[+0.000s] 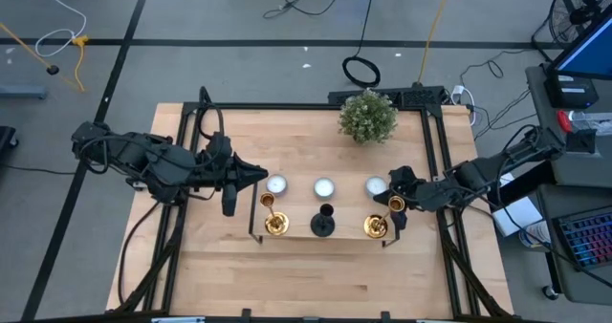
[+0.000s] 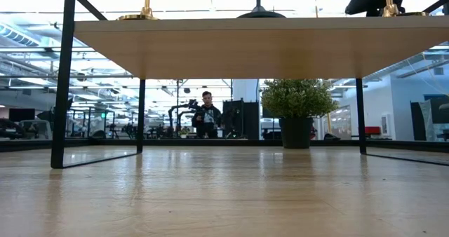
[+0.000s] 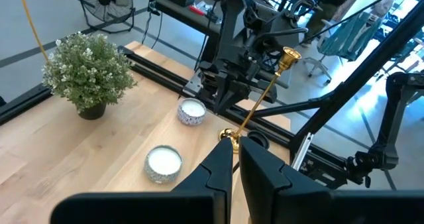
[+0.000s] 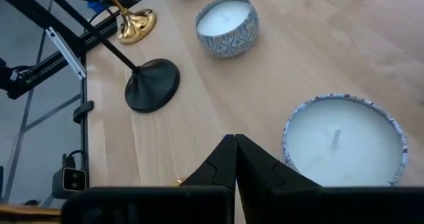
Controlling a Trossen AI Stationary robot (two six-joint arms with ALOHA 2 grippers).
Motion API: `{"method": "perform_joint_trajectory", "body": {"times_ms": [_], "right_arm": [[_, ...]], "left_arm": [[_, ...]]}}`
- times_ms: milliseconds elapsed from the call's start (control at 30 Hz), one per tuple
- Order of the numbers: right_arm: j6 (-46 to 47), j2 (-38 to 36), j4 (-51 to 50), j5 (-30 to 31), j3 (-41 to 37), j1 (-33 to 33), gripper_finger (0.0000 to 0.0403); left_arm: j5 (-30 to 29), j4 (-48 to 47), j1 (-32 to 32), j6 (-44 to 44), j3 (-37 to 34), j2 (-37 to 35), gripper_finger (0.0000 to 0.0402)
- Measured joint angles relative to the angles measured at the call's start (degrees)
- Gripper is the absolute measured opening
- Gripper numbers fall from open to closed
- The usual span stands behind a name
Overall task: Pick & Place candle stick holders
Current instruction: Put the golden candle holder onto shelf
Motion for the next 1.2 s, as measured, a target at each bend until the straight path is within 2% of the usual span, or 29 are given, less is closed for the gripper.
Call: {"method": "perform_joint_trajectory", "body": {"times_ms": [633,1200], "right_arm": [[1.86,0.0,-0.43,-10.4,-0.02,0.0,0.0],[2.67,0.02,1.51,-14.82,-0.04,-0.02,0.0]], "left_arm": [[0.0,-0.26,0.0,0.0,0.0,0.0,0.003],[0.02,-0.26,-0.02,0.02,0.0,0.02,0.003]]}}
